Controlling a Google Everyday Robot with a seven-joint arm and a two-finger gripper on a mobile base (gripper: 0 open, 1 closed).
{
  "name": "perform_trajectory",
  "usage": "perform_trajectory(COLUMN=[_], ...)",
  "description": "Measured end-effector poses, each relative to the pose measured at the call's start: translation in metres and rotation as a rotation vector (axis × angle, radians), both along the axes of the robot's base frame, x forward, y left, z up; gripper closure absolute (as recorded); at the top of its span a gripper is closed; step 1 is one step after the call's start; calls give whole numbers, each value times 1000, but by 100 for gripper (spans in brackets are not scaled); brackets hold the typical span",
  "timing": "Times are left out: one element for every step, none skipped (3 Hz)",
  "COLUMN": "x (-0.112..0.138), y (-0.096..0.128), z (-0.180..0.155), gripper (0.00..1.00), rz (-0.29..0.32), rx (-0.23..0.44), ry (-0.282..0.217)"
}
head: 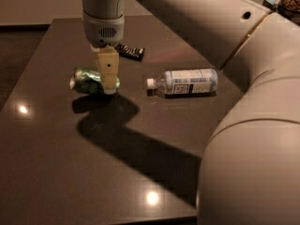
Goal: Knock green can over
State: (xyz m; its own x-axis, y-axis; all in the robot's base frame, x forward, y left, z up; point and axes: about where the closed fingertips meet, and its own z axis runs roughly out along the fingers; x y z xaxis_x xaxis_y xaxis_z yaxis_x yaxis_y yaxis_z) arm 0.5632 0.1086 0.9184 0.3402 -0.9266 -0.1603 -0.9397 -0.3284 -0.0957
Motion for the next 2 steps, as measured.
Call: perform_trajectory(x=[-2,-2], y=[-4,-4], z=[-14,-14], gripper=[0,0], rz=[4,4], rx=[-26,-26], ry=[21,21])
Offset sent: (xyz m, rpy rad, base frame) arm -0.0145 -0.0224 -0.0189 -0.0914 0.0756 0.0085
